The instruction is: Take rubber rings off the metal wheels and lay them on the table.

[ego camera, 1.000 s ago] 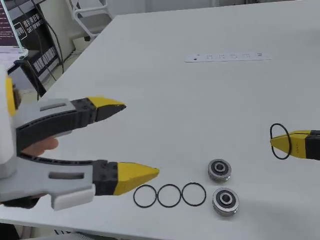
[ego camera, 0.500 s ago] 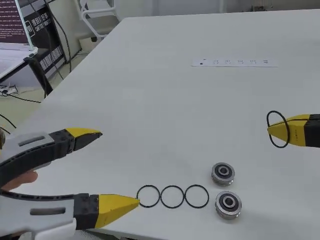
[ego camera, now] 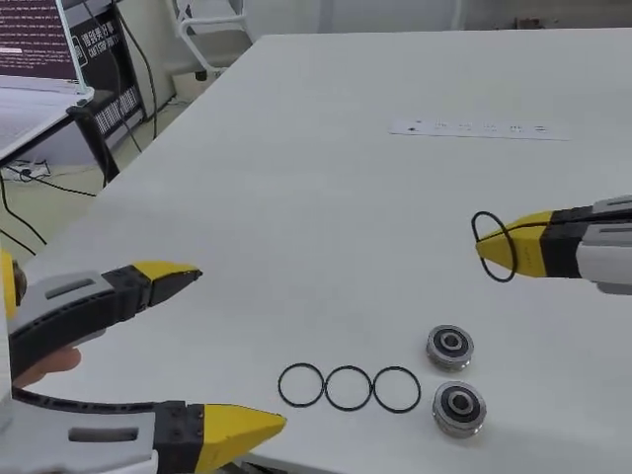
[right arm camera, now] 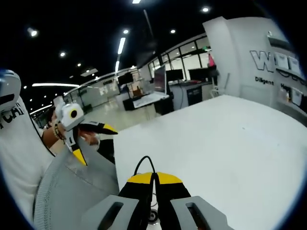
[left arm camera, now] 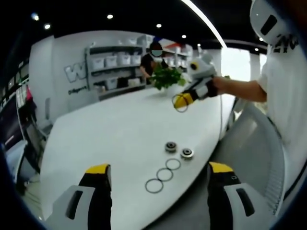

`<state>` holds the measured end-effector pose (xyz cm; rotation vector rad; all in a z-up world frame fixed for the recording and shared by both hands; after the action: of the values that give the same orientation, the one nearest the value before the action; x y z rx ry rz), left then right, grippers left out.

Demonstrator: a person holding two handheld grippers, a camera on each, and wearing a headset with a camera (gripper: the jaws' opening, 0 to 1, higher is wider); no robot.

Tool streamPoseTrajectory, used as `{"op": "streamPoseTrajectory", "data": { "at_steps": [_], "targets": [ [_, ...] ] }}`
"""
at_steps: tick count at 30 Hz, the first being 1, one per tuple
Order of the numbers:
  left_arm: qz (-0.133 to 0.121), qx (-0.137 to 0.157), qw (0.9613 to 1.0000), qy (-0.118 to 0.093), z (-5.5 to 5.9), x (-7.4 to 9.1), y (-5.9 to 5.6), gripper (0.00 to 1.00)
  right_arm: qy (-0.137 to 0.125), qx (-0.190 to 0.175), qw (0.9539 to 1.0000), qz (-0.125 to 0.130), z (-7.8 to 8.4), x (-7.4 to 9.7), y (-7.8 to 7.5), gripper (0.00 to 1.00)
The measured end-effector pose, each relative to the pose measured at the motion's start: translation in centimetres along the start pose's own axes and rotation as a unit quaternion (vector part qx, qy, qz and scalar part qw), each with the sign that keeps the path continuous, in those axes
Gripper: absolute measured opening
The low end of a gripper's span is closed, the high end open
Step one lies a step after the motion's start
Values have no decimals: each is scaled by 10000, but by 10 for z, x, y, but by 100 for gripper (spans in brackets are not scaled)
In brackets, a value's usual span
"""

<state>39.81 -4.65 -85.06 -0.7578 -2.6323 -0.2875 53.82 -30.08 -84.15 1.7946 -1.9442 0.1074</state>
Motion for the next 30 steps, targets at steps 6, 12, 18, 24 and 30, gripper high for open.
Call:
{"op": "streamPoseTrajectory", "data": {
  "at_steps": [6,12,18,24,30],
  "targets": [
    [-42,63,10000,16,2,1,0,84,278,191,9991,-249,-1,-23,4,0],
    [-101,102,9999,-1,4,2,0,83,526,275,9974,-410,4,-47,5,0],
    [-138,128,9998,-17,6,3,1,82,864,355,9945,-476,19,-68,0,0],
    [-151,160,9998,-20,7,2,1,82,1148,177,9921,-467,40,-86,-10,0],
    [-113,180,9998,7,7,0,-1,82,1426,-4,9890,-388,58,-98,-18,0]
  ]
}}
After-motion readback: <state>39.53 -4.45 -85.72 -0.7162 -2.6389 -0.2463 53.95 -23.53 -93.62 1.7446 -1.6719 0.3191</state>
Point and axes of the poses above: the centre of the closed fingertips' face, and the gripper's own axes: x roughly backward along the fingers, y roughly to its left, z roughly out of its underside, the point moved 9 cm from there along x, roughly backward along the fingers, and after that the axes turned 8 degrees about -z, right-handed, at the moved point
